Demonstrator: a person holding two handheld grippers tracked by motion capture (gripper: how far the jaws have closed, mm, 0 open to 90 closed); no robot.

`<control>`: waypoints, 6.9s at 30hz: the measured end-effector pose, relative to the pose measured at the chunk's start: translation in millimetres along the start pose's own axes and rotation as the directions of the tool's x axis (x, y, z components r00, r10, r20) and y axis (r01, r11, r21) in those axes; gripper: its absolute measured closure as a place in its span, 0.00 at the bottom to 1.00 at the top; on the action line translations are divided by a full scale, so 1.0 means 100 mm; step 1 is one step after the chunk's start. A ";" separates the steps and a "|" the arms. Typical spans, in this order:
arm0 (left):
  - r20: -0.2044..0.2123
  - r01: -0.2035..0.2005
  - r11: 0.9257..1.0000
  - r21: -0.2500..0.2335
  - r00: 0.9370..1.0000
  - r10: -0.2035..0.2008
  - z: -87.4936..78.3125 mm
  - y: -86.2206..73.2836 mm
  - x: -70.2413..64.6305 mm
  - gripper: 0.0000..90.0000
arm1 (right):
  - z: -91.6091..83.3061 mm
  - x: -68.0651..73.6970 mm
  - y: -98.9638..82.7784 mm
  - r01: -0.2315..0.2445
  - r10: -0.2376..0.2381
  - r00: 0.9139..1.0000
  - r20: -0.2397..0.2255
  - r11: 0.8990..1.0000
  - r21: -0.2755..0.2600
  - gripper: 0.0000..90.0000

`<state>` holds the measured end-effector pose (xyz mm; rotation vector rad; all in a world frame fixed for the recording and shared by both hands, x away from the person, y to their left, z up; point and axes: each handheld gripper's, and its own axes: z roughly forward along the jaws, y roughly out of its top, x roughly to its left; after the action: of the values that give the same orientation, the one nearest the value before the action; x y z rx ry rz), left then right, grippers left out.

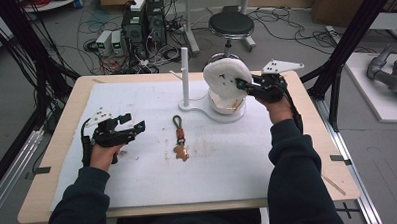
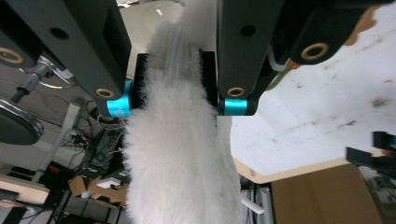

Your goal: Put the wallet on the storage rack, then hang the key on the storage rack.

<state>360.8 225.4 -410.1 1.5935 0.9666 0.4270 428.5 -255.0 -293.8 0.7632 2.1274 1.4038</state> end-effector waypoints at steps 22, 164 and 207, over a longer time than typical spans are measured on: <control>0.048 0.094 0.995 -0.015 0.994 -0.094 -0.01 -0.03 0.05 0.29 | 0.24 -0.31 -0.13 0.178 -0.200 0.969 0.145 0.972 0.154 0.83; -0.156 -0.094 0.903 0.419 0.972 0.173 1.31 -0.25 -0.87 0.52 | -0.44 0.15 -1.39 -0.194 0.159 0.964 0.212 0.968 0.157 0.28; 0.026 -0.023 0.999 0.042 0.999 0.022 0.70 0.27 -0.63 0.83 | -0.46 0.15 -1.40 -0.203 0.164 0.959 0.230 0.966 0.158 0.30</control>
<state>383.2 132.5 -389.4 1.6454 0.9451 0.4031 360.7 -320.5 -408.4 1.1561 2.0738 1.1653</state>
